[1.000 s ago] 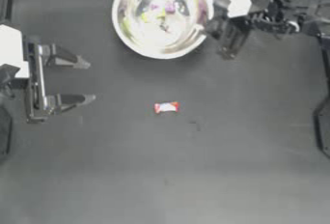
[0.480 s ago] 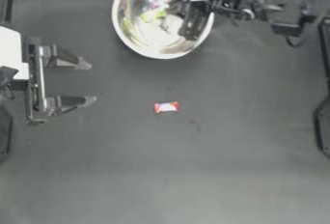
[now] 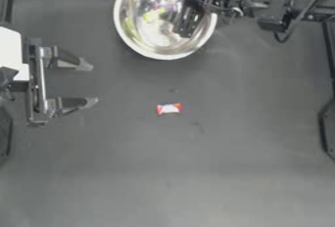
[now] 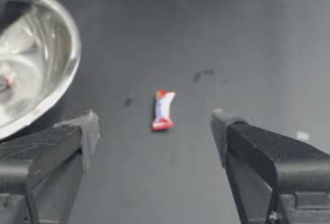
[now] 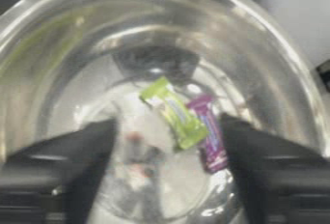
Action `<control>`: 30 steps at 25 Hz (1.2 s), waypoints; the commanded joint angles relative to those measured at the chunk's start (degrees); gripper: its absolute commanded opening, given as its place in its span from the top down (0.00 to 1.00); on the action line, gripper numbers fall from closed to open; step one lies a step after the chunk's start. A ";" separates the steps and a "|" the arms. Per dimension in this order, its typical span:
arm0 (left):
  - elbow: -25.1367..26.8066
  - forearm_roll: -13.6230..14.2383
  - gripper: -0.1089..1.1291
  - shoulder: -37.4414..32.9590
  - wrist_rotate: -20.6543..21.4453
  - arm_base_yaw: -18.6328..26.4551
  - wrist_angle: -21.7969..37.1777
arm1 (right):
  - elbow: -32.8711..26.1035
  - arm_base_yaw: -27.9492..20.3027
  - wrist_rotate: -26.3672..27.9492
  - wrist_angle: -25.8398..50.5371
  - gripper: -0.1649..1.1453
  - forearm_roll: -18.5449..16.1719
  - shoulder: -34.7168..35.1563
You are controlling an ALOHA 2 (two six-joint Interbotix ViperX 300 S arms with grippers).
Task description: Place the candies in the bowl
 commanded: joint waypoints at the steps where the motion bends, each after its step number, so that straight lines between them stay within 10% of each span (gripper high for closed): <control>1: -0.62 -0.09 0.10 0.00 -0.09 0.00 -0.18 | -0.53 0.18 0.00 0.18 0.12 0.88 -3.43; 30: -8.70 -0.09 0.09 7.91 -0.26 1.58 11.60 | 31.99 26.28 0.18 1.41 0.13 12.66 -50.10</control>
